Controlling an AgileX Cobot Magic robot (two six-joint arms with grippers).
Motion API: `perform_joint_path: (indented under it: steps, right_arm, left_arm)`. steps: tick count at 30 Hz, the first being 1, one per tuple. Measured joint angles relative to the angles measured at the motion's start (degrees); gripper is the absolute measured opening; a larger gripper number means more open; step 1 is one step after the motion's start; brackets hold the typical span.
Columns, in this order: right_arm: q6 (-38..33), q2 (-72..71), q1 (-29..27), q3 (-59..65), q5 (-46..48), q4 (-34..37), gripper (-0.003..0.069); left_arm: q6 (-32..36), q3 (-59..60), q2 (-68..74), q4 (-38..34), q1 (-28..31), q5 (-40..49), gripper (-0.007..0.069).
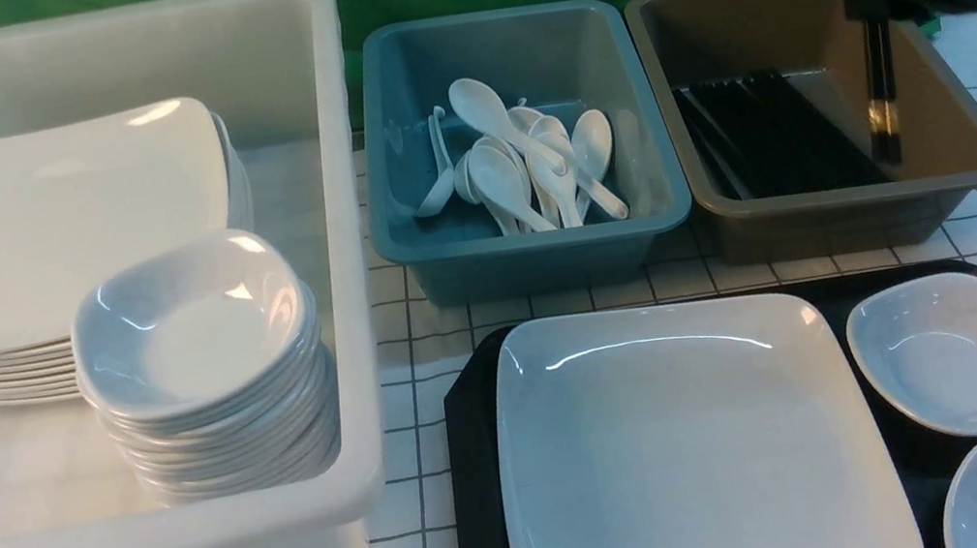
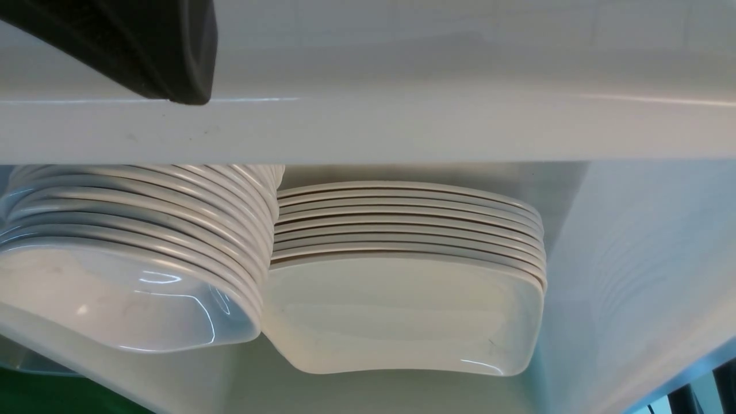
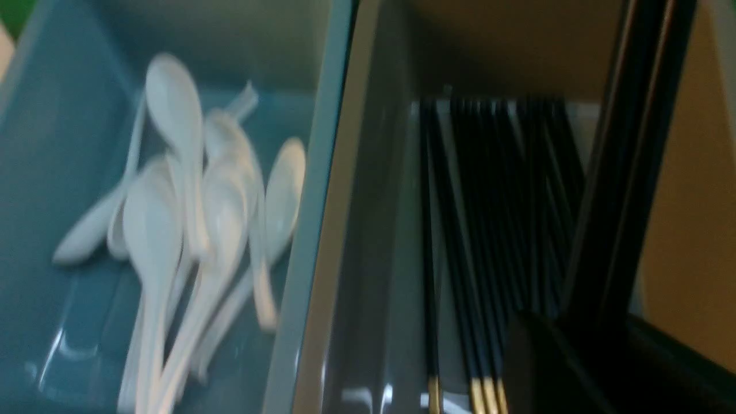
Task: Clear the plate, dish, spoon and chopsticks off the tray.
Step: Use the right arm to put the chopsticks into the small storage box on the right
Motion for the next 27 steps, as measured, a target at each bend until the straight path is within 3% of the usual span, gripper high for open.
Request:
perform_joint_path:
  steps: [8,14,18,22,24,27]
  right_arm:
    - [-2.0,15.4,0.0,-7.6,-10.7,0.1,0.0122]
    - [-2.0,22.5,0.0,-7.7,-10.4,0.1,0.0171]
    - [-2.0,23.8,0.0,-7.7,-4.5,0.4,0.026]
    - [-2.2,22.1,0.0,-8.1,2.0,0.8,0.0288]
    - [-3.7,19.0,0.0,-8.7,8.5,0.8,0.0262]
    - [-6.6,13.8,0.0,-10.0,17.1,0.9,0.0164]
  left_arm:
    - [0.0,0.0,0.0,0.0,0.0,0.0,0.0004]
    - [0.0,0.0,0.0,0.0,0.0,0.0,0.0004]
    - [0.0,0.0,0.0,0.0,0.0,0.0,0.0004]
    - [0.0,0.0,0.0,0.0,0.0,0.0,0.0004]
    - [0.0,0.0,0.0,0.0,0.0,0.0,0.0004]
    - [0.0,0.0,0.0,0.0,0.0,0.0,0.0004]
